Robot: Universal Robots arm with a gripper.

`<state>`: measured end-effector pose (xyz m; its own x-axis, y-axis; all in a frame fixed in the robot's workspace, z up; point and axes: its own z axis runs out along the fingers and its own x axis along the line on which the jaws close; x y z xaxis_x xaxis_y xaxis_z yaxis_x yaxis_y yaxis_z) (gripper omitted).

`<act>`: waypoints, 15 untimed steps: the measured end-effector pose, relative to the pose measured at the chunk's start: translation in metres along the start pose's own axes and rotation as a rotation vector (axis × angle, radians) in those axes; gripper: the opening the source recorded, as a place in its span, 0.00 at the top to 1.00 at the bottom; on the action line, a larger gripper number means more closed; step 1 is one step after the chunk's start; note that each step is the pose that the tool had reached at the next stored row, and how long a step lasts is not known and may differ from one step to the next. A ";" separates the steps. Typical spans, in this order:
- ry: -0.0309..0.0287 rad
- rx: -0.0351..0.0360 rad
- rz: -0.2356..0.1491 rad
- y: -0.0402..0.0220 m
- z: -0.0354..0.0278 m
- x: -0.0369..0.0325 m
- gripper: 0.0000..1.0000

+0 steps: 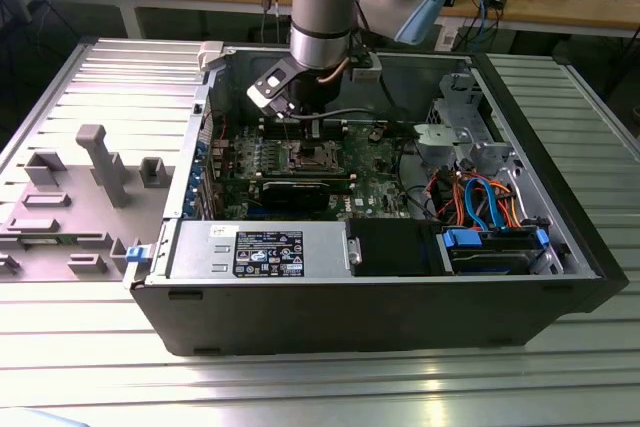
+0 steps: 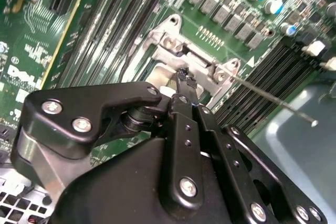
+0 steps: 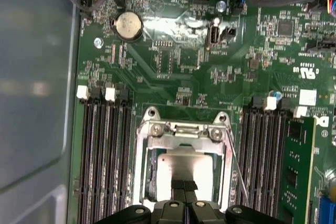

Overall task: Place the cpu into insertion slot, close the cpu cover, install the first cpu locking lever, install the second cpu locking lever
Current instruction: 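Close the cpu cover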

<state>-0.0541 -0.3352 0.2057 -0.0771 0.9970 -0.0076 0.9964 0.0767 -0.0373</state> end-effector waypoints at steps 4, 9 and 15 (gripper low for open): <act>0.0007 0.0021 0.000 0.0078 -0.0012 -0.0005 0.89; 0.0005 0.0036 0.000 0.0098 -0.0070 -0.0008 0.89; 0.0015 0.0081 0.000 0.0144 -0.0126 -0.0013 0.89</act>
<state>-0.0391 -0.3352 0.2177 -0.0771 0.9970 -0.0061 0.9960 0.0767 -0.0454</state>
